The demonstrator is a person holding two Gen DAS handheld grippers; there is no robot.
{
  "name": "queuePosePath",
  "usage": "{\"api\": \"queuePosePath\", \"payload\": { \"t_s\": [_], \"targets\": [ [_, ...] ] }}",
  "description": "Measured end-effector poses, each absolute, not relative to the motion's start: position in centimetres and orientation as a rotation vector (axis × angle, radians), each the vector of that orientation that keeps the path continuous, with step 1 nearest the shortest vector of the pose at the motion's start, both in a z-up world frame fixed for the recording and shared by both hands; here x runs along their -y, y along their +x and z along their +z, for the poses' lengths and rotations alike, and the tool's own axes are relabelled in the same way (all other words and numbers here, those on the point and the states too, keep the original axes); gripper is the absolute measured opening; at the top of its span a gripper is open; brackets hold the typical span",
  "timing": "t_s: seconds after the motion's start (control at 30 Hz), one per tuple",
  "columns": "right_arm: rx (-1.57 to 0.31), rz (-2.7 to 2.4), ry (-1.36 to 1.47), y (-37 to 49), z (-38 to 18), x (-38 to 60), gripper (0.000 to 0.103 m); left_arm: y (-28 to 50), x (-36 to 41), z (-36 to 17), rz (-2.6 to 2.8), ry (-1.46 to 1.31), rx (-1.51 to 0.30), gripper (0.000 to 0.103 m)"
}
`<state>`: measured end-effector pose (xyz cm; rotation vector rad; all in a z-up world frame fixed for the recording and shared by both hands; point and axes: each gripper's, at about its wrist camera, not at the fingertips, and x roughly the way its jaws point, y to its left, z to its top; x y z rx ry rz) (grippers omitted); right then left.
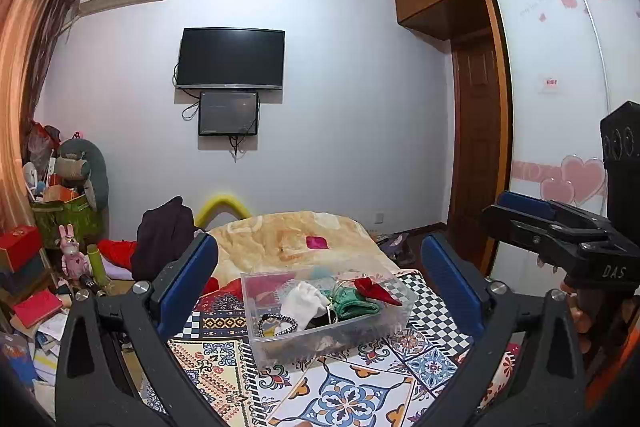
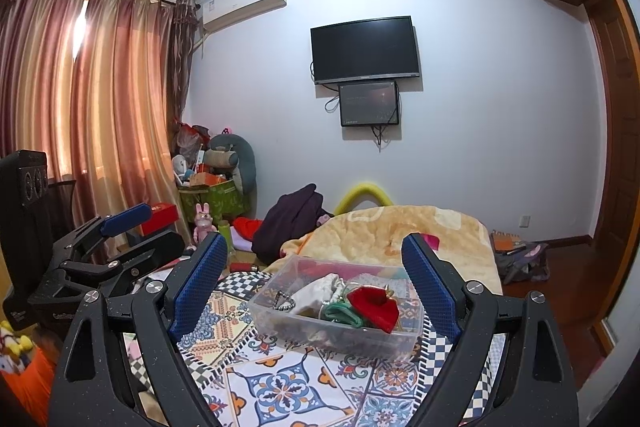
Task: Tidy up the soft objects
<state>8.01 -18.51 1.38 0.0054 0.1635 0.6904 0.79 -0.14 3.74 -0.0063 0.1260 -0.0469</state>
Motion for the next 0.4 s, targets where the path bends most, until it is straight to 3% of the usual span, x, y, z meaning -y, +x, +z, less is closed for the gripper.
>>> {"api": "queuePosePath", "payload": {
  "t_s": [0.4],
  "targets": [
    [-0.17,0.691,0.008,8.11,1.36,18.56,0.088,0.67,0.4,3.61,-0.056,-0.002,-0.132,0.103]
  ]
}}
